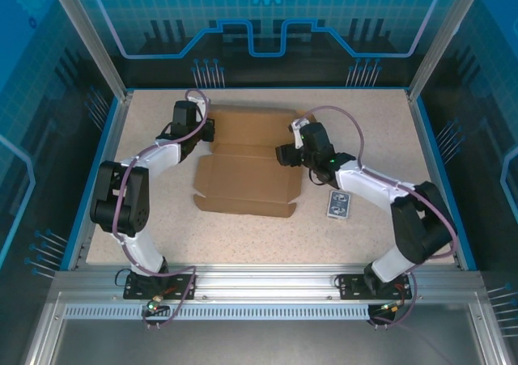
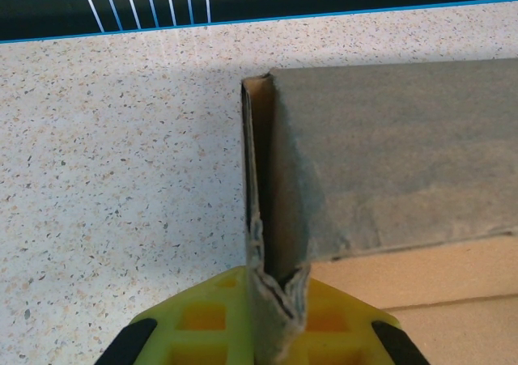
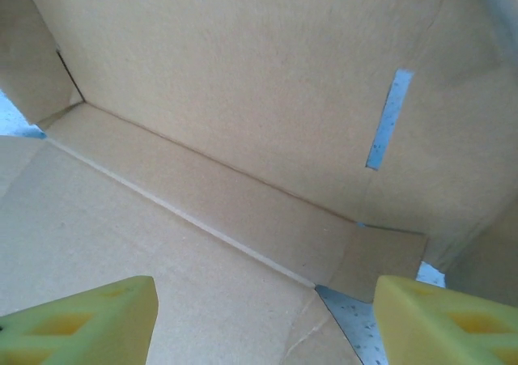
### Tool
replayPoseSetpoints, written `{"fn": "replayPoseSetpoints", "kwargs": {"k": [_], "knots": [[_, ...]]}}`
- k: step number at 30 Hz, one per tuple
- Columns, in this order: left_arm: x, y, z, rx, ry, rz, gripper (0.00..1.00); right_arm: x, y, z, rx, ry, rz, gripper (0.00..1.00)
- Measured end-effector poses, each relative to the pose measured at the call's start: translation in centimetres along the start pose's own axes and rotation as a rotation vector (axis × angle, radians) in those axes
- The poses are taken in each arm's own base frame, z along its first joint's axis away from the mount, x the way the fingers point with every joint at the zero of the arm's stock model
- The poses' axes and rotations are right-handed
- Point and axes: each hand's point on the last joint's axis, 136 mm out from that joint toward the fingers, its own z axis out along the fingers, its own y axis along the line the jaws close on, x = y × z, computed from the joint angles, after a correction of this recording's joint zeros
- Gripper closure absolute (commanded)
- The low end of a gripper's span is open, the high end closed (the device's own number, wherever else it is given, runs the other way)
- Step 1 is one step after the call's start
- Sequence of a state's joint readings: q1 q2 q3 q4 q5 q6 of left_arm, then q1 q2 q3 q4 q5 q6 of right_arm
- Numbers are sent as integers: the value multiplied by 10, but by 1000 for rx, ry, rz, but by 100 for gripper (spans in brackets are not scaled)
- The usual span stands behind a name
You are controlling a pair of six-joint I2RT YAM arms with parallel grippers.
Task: Fold the paper box
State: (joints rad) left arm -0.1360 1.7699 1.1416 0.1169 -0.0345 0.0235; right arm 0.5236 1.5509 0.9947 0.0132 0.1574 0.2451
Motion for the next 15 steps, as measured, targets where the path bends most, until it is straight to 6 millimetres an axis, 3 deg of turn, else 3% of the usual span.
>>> {"fn": "replayPoseSetpoints", "kwargs": {"k": [5, 9, 15], "knots": [[0, -1, 0, 1, 0, 1, 100, -28, -2, -38, 4, -79, -30, 32], [0, -1, 0, 2, 0, 1, 100, -50, -16, -70, 33, -150, -38, 33], [0, -2, 0, 4, 0, 2, 100, -54, -67, -84, 112, -152, 12, 39]]}}
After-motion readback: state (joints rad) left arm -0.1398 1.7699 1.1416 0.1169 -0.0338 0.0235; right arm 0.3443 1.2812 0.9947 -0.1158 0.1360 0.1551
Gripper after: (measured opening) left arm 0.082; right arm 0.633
